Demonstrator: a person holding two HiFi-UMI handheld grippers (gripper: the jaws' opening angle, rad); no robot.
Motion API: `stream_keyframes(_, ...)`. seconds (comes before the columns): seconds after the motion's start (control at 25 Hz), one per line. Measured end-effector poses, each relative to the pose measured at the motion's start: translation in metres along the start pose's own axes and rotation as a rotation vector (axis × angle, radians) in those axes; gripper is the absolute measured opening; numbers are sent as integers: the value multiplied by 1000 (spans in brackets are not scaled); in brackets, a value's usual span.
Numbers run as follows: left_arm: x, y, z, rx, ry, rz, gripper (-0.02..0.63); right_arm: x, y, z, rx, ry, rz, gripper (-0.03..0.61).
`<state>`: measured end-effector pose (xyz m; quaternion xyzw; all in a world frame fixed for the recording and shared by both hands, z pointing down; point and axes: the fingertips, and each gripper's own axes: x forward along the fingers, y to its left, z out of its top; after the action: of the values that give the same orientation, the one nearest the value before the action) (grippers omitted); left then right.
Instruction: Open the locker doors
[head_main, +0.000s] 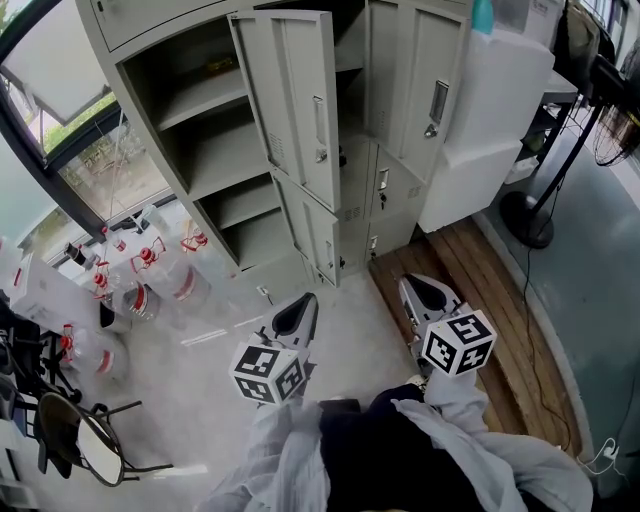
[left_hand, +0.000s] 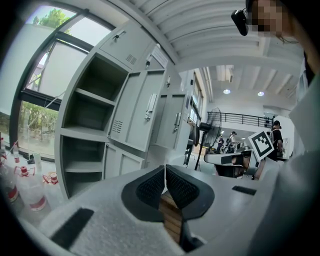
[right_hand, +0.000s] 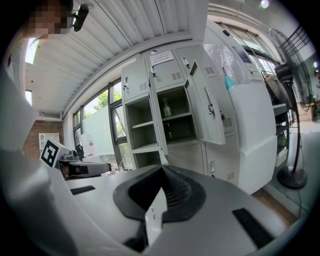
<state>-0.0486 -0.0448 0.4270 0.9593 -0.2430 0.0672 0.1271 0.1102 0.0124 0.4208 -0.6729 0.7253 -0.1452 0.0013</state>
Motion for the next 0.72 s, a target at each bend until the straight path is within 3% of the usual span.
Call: stream_keyframes(0.72, -1, 13, -3, -13, 7, 3, 14, 7, 4, -4, 41, 2, 2, 0)
